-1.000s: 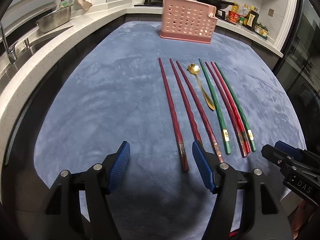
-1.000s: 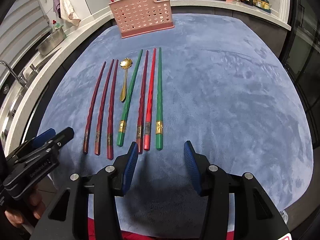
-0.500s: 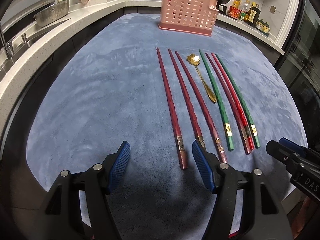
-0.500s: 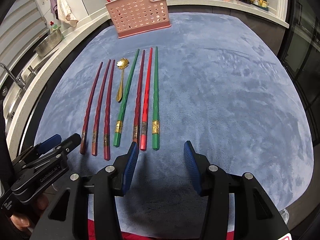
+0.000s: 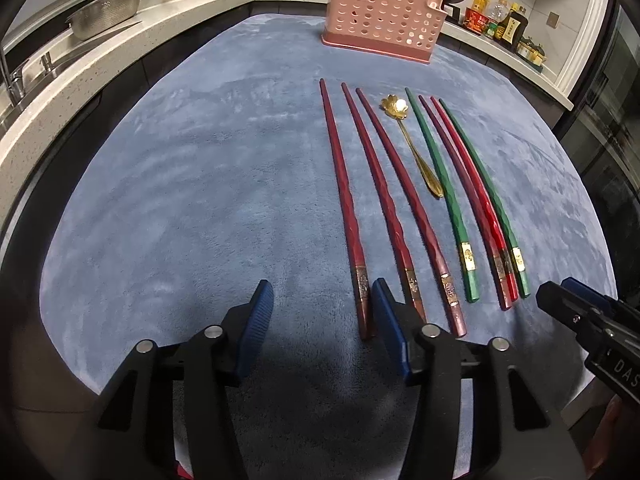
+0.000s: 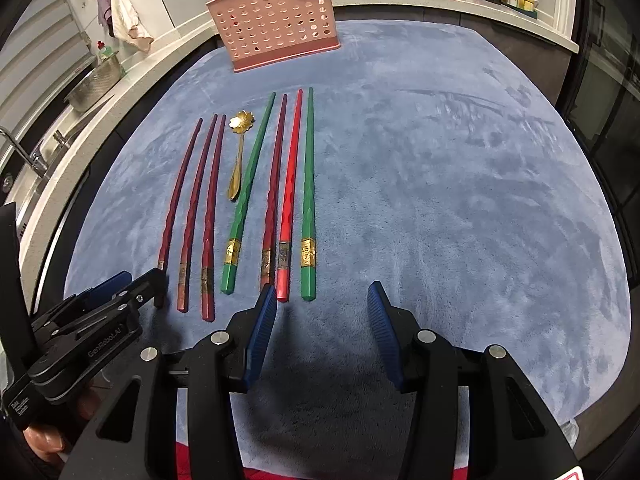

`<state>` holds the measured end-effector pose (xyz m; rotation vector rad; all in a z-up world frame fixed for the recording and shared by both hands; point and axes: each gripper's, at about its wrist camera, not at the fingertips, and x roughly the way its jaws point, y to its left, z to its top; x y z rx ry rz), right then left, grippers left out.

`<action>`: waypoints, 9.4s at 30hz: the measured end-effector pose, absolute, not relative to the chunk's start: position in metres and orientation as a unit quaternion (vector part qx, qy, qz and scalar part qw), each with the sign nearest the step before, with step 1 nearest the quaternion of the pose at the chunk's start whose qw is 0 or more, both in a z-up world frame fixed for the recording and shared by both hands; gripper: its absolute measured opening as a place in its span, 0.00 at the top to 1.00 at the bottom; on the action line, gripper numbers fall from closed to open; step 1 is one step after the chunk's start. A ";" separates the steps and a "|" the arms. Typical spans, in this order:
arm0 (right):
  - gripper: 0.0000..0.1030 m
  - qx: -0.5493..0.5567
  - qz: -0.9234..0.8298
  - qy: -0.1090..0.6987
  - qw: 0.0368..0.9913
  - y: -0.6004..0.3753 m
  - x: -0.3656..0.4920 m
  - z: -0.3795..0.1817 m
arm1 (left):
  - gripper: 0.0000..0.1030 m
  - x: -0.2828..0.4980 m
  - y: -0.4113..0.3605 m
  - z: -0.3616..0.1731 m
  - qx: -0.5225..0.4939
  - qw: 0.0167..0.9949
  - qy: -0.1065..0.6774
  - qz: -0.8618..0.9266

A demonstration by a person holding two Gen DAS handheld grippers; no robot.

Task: Organize utensils
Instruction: 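Move both open tools back over the remaining chopsticks, then grasp a dark-red chopstick with the left tool while the right tool grasps a green chopstick, then lift both chopsticks and carry them over the pink holder, then lower both chopsticks into the pink holder and open both tools, then move both open tools back over the remaining chopsticks on the mat, then grasp a dark-red chopstick with the left tool while the right tool grasps a red chopstick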

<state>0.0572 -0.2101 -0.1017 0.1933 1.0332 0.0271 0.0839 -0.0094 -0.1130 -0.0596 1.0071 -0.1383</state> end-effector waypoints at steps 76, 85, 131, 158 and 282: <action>0.93 0.093 0.032 0.388 0.916 -0.230 0.077 -0.014 | 0.92 0.086 0.010 -0.012 -0.055 0.912 0.398 -0.085; 0.93 0.089 0.031 0.340 0.936 -0.241 0.093 0.032 | 0.93 0.114 0.012 0.044 -0.042 0.936 0.340 -0.083; 0.93 0.114 0.077 0.219 0.966 -0.241 0.371 0.158 | 0.93 0.369 -0.037 0.208 -0.059 0.983 0.158 -0.078; 0.79 0.108 0.049 0.278 0.953 -0.251 0.385 0.098 | 0.59 0.392 -0.041 0.138 -0.046 0.972 0.227 -0.038; 0.86 0.053 0.050 0.495 0.866 -0.190 0.090 -0.122 | 0.74 0.090 -0.027 -0.116 -0.001 0.877 0.475 -0.068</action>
